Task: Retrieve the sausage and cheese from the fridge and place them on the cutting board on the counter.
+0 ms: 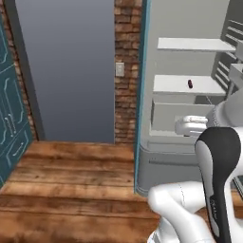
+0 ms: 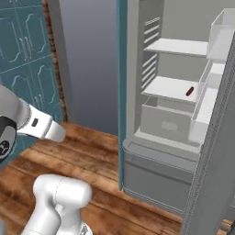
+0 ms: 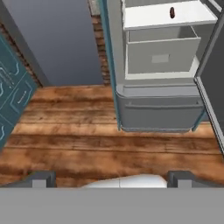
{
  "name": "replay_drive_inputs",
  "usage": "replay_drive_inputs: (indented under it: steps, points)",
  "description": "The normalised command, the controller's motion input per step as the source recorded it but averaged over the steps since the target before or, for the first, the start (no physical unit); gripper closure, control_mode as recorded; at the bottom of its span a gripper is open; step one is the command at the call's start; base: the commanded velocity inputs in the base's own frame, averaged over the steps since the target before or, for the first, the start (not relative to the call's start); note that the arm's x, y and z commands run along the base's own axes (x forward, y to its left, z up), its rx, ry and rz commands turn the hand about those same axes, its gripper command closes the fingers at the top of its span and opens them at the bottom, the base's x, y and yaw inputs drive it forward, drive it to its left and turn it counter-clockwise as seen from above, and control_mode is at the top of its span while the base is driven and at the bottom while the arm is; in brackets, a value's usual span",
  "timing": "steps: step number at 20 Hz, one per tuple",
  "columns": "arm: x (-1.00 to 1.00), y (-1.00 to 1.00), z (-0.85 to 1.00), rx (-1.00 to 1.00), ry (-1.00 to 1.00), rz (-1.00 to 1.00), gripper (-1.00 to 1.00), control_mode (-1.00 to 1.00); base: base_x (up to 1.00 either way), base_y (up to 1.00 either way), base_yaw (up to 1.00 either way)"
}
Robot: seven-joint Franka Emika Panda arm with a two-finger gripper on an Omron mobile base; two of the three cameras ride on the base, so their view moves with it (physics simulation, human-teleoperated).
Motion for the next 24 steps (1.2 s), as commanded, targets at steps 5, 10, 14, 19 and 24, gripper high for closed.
replay_drive_inputs:
  steps: [5,10,14,19,24]
  points:
    - [0.0,0.0,0.0,0.0,0.0,0.0,-1.0,1.0,0.75,-0.51,-0.29]
    - [0.0,0.0,0.0,0.0,0.0,0.0,-1.0,1.0,0.3,-0.53,-0.24]
    - [0.0,0.0,0.0,0.0,0.0,0.0,-1.0,1.0,0.51,-0.44,-0.19]
    - [0.0,0.0,0.0,0.0,0.0,0.0,-1.0,1.0,0.95,-0.52,-0.2]
    - [0.0,0.0,0.0,0.0,0.0,0.0,-1.0,1.0,0.59,-0.36,-0.15]
